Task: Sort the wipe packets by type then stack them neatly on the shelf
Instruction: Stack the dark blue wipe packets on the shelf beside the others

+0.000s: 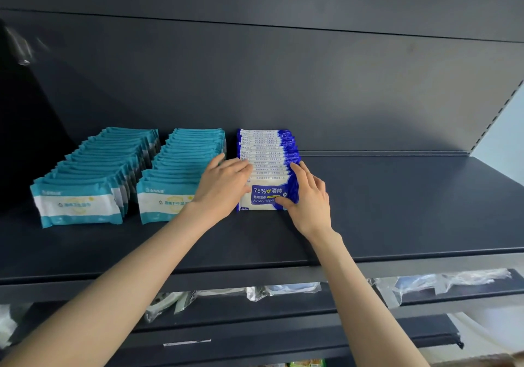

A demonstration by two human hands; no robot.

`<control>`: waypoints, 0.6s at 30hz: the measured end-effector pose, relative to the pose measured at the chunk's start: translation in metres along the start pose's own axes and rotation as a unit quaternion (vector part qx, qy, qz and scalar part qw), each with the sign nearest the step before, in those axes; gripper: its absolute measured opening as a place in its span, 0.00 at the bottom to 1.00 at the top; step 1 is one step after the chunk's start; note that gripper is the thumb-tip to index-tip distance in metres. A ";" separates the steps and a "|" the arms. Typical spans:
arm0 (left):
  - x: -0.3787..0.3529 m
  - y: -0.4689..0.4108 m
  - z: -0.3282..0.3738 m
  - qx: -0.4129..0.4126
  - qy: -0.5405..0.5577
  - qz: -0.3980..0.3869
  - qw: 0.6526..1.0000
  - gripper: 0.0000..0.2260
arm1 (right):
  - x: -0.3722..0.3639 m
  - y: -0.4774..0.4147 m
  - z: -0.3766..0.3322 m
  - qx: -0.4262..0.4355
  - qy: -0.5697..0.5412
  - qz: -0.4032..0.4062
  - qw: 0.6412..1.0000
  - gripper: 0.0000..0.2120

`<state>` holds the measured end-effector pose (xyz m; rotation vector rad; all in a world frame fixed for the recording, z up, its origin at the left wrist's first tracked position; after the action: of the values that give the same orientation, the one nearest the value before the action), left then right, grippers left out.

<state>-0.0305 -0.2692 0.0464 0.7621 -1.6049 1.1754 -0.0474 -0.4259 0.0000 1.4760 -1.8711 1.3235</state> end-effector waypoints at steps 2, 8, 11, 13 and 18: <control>0.001 -0.001 0.001 0.003 -0.002 -0.003 1.000 0.23 | 0.000 -0.001 -0.001 -0.004 0.003 -0.002 1.000 0.37; 0.005 0.003 0.004 -0.009 0.004 -0.010 1.000 0.22 | 0.005 0.002 -0.001 -0.006 0.019 -0.002 1.000 0.37; 0.006 0.006 0.004 -0.014 0.009 -0.016 1.000 0.22 | 0.007 0.005 -0.004 -0.010 0.038 -0.007 0.999 0.37; 0.006 0.008 0.004 -0.016 0.017 -0.024 0.999 0.22 | 0.008 0.007 -0.006 -0.013 0.047 -0.013 0.999 0.37; 0.010 0.009 0.005 -0.012 0.042 -0.053 0.998 0.22 | 0.023 0.012 -0.011 -0.027 0.032 -0.015 0.999 0.32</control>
<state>-0.0431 -0.2704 0.0526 0.7633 -1.4887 1.0963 -0.0687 -0.4288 0.0178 1.4123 -1.8232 1.2828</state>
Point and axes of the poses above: each hand's wrist, its own y-axis away from the middle knuckle, its own x-axis out of the back of the hand, z = x × y, the point moved 7 cm from there along -y, towards the middle knuckle, and after that the axes turned 10 degrees about x, right-handed, at the moved point
